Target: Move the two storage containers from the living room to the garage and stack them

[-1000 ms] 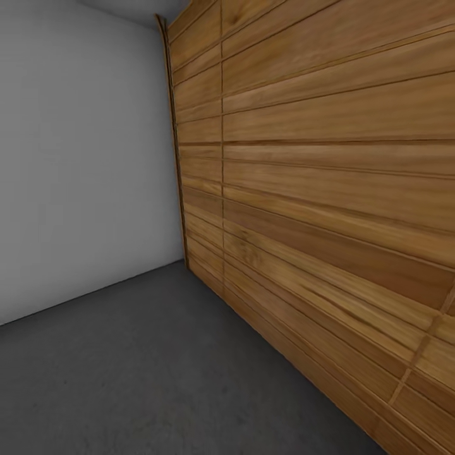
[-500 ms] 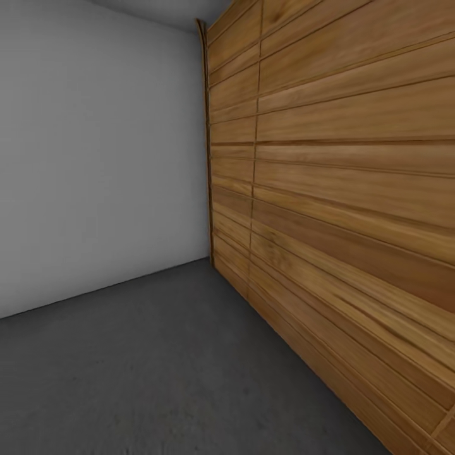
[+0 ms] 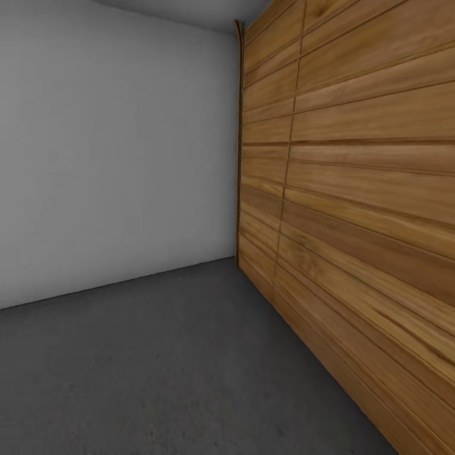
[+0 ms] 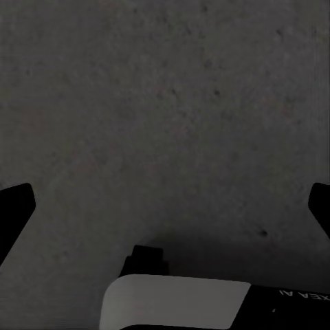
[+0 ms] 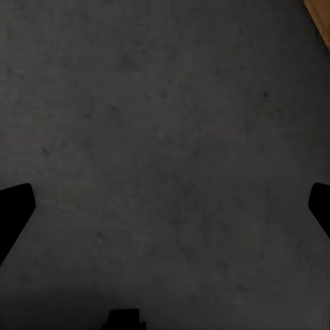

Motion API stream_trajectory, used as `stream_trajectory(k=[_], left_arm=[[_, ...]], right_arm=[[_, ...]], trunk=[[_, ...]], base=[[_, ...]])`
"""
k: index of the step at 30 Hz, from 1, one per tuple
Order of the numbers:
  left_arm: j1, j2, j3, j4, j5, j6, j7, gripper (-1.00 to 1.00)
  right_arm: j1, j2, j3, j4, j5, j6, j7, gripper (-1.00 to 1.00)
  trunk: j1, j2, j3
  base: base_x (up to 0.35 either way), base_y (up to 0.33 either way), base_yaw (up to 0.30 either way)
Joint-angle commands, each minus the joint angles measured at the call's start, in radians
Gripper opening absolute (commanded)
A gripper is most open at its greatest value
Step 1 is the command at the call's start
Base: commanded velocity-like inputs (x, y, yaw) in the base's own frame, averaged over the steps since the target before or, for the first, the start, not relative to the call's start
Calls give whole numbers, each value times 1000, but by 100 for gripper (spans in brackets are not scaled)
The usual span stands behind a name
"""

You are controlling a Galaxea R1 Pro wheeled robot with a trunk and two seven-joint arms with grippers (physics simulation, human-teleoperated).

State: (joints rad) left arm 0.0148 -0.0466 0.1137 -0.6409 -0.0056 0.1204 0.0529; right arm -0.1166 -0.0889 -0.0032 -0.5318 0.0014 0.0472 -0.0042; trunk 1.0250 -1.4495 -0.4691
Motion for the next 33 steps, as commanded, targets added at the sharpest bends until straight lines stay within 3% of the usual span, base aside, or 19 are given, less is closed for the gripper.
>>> stream_trajectory(k=[1, 33], left_arm=[[1, -1, 3, -3, -1, 7, 1, 100], [1, -1, 3, -3, -1, 7, 1, 100]], right_arm=[[0, 0, 0, -2, 0, 5, 0, 100], [0, 0, -1, -2, 0, 5, 0, 100]], trunk=[[0, -1, -1], [0, -1, -1]], base=[[0, 0, 296], [0, 0, 296]])
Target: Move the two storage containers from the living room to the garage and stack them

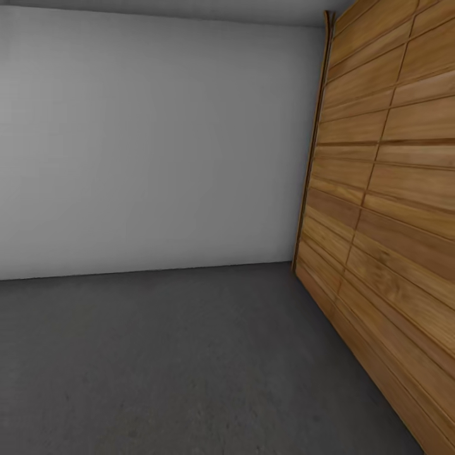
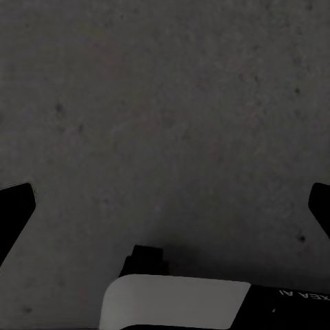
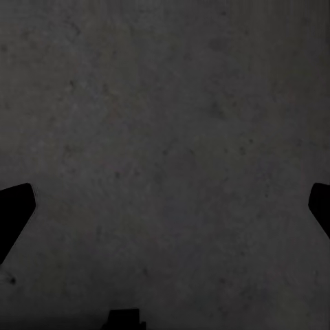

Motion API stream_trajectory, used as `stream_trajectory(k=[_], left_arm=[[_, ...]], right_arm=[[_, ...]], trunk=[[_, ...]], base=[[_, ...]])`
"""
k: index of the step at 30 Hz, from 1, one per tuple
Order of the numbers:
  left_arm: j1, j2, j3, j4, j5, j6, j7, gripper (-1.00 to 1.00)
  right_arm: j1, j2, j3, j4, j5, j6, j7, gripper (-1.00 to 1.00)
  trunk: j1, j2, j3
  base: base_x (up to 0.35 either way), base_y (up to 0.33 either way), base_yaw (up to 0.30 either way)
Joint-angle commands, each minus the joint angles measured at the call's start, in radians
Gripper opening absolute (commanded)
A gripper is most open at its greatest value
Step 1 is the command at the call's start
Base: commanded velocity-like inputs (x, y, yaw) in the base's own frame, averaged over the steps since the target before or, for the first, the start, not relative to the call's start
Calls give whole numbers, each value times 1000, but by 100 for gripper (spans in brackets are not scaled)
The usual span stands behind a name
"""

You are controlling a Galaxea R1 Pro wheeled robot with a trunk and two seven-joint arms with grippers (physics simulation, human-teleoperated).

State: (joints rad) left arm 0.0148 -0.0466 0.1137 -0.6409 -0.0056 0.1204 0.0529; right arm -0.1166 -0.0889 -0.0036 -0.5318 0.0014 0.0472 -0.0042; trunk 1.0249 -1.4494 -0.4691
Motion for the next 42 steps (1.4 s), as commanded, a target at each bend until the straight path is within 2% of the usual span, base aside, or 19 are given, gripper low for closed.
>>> stream_trajectory(k=[1, 29, 42], left_arm=[[1, -1, 3, -3, -1, 7, 1, 100], [1, -1, 4, -3, -2, 7, 1, 100], [1, 7, 6, -3, -1, 7, -1, 100]], right_arm=[[0, 0, 0, -2, 0, 5, 0, 100], [0, 0, -1, -2, 0, 5, 0, 100], [0, 0, -1, -2, 0, 5, 0, 100]], trunk=[[0, -1, -1], [0, -1, -1], [0, -1, -1]], base=[[0, 0, 296], [1, 0, 296], [272, 0, 296]])
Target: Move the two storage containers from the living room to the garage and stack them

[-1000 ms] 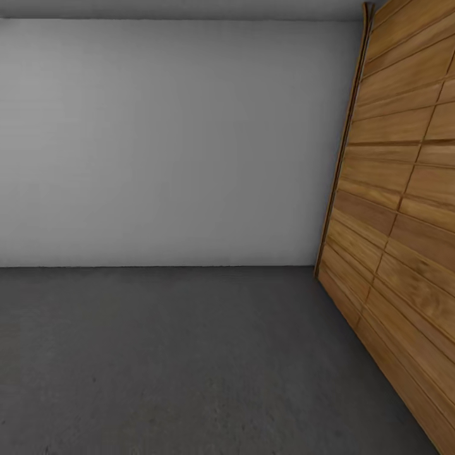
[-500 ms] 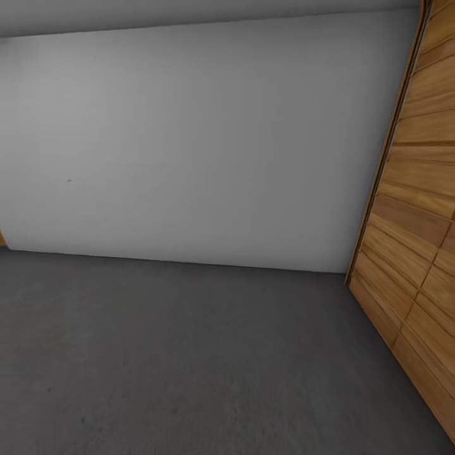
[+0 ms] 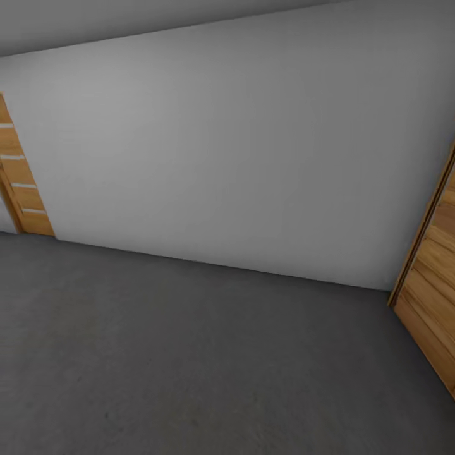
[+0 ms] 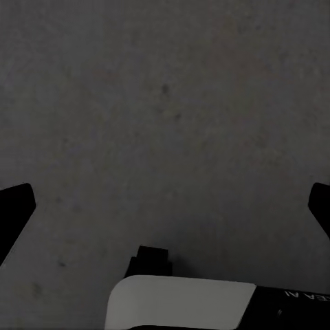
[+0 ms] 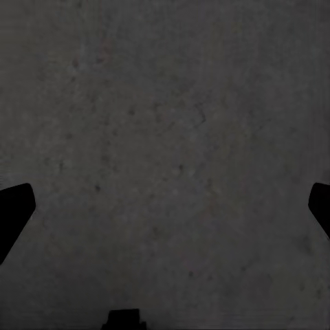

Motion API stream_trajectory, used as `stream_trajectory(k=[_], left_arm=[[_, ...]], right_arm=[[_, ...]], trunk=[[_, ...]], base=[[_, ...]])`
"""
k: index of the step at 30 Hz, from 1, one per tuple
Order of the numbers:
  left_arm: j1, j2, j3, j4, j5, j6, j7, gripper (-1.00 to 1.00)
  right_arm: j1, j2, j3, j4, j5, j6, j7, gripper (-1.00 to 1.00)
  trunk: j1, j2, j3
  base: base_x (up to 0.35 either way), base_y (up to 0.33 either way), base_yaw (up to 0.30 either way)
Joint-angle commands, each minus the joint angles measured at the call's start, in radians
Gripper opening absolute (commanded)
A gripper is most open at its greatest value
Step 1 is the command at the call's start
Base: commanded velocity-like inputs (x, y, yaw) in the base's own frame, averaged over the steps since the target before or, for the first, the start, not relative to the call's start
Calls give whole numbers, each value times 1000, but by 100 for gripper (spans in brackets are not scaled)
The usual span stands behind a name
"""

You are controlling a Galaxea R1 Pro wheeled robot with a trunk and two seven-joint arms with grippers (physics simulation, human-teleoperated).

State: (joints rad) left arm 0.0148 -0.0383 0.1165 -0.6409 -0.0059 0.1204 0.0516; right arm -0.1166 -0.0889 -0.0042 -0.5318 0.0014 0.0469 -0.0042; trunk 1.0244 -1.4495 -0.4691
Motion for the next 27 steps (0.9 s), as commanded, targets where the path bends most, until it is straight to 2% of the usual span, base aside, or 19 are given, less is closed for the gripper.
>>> stream_trajectory(k=[1, 15, 19, 27], left_arm=[[1, 1, 3, -3, 0, 7, 1, 100], [1, 6, 2, -3, 0, 7, 1, 100], [1, 6, 2, -3, 0, 7, 1, 100], [1, 8, 2, -3, 0, 7, 1, 100]], right_arm=[[0, 0, 0, -2, 0, 5, 0, 100], [0, 0, 0, -2, 1, 4, -1, 100], [0, 0, 1, -2, 1, -2, -54, 100], [0, 0, 5, -2, 0, -18, -56, 100]], trunk=[[1, 0, -1], [1, 0, -1], [1, 0, -1], [1, 0, -1]], base=[[324, 0, 296], [327, 0, 296], [328, 0, 300], [328, 0, 300]])
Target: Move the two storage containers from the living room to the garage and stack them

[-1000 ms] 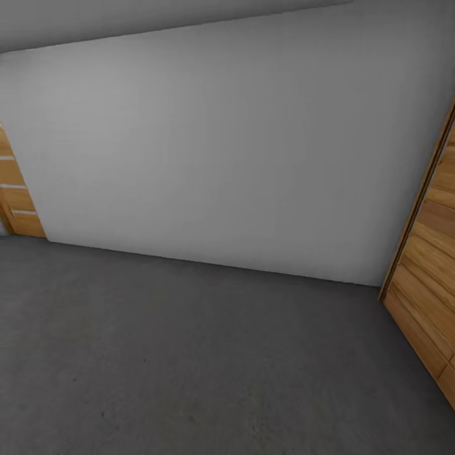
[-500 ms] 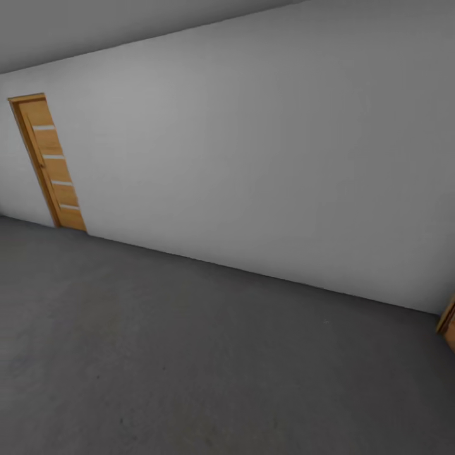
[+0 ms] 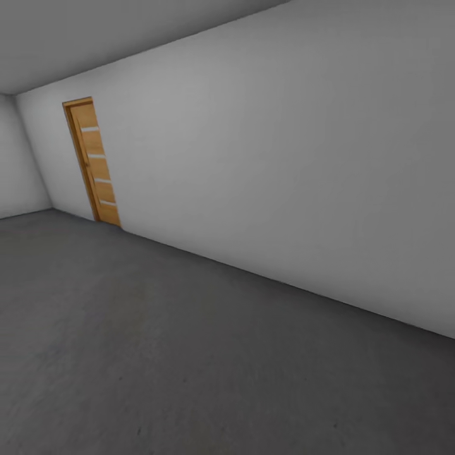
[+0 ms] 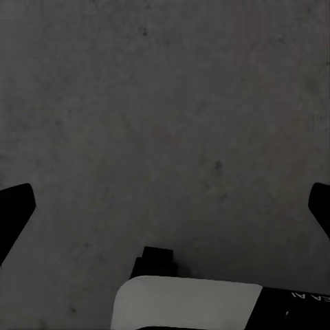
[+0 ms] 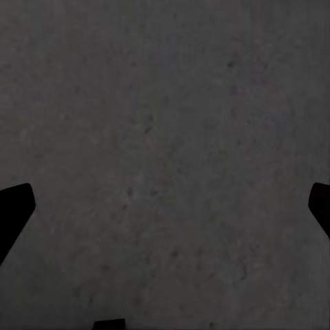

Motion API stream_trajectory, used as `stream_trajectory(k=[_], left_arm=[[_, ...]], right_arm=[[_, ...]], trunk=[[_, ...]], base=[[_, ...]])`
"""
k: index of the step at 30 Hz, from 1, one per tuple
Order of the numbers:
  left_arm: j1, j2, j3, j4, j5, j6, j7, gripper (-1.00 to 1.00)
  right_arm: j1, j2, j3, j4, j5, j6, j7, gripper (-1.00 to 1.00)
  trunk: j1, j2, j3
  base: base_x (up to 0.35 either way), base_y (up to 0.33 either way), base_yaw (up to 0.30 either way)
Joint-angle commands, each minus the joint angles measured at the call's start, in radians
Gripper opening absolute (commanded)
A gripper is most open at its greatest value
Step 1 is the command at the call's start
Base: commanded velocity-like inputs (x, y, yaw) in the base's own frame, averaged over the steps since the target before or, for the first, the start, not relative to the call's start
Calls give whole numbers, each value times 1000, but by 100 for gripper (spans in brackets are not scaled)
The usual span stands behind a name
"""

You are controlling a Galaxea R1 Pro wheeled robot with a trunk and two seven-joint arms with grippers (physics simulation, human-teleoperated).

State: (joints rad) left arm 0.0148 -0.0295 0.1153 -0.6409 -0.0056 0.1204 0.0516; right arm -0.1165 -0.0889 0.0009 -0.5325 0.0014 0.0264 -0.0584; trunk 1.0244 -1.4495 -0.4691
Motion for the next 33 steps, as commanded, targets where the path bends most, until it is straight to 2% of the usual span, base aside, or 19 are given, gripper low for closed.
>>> stream_trajectory(k=[1, 25, 29, 33], left_arm=[[1, -1, 3, -3, -1, 7, 1, 100], [1, 0, 4, -3, -1, 7, 1, 100], [1, -1, 59, -3, -2, 7, 1, 100], [1, -2, 74, -3, -2, 7, 0, 100]], right_arm=[[0, 0, 0, -1, 0, 3, -2, 100], [0, 0, -3, 0, -4, 1, 2, 100], [0, 0, -4, 0, -6, 1, 2, 100], [0, 0, -4, 0, -7, 1, 11, 100]], trunk=[[1, 0, -1], [1, 0, -1], [1, 0, -1], [1, 0, -1]], base=[[328, 0, 300], [328, 0, 300], [328, 0, 300], [328, 0, 300]])
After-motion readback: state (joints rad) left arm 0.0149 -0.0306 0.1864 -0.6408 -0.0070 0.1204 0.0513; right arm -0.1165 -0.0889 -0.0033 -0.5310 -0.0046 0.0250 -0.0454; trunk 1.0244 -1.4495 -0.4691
